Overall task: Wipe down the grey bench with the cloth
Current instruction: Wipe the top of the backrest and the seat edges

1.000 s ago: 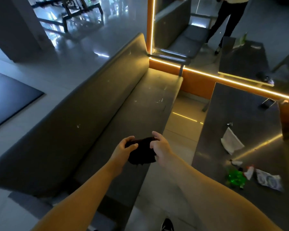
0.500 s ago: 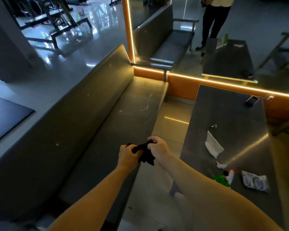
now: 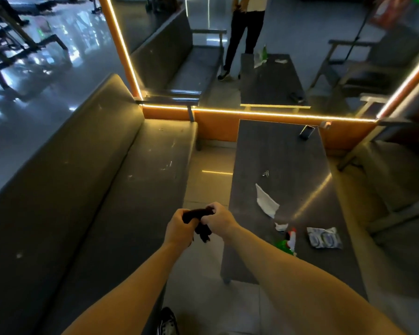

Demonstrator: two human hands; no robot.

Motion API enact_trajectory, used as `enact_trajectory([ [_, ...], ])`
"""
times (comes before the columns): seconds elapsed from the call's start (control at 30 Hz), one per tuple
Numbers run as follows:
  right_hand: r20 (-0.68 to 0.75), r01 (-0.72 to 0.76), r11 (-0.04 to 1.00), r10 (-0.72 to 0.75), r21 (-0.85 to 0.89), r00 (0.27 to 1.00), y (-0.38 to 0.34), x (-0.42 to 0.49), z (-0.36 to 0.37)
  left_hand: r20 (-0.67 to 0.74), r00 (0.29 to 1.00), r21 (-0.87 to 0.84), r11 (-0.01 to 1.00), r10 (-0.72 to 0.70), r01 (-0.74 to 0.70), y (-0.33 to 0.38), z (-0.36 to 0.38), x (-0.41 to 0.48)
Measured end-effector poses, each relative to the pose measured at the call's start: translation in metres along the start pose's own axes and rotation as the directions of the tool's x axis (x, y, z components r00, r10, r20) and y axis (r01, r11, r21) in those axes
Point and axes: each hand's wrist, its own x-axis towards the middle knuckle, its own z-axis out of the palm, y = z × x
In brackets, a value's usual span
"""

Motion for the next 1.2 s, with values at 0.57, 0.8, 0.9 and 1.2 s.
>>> enact_trajectory([
  [0.57, -0.279, -0.06, 0.957, 0.142, 0.283, 0.95, -0.002, 0.016, -0.002, -0.036, 0.999, 0.252, 0.968, 0.004, 0.005, 0.02, 0.01, 0.037],
  [0.8, -0.108, -0.115, 0.854, 0.195, 0.508, 0.975, -0.056, 0.051, 0.07, -0.003, 0.994, -0.096, 0.99, -0.106, 0.106, -0.014, -0.062, 0.077],
  [0.9, -0.002, -0.144, 0.869, 0.165, 0.473, 0.986, -0.096, 0.072, 0.122, -0.027, 0.988, -0.309, 0.941, -0.15, 0.134, -0.039, -0.112, 0.095],
  [1.2, 0.304, -0.173, 0.963, 0.104, 0.209, 0.947, -0.199, 0.109, 0.3, -0.209, 0.899, -0.7, 0.701, -0.386, 0.138, -0.116, -0.274, 0.107],
])
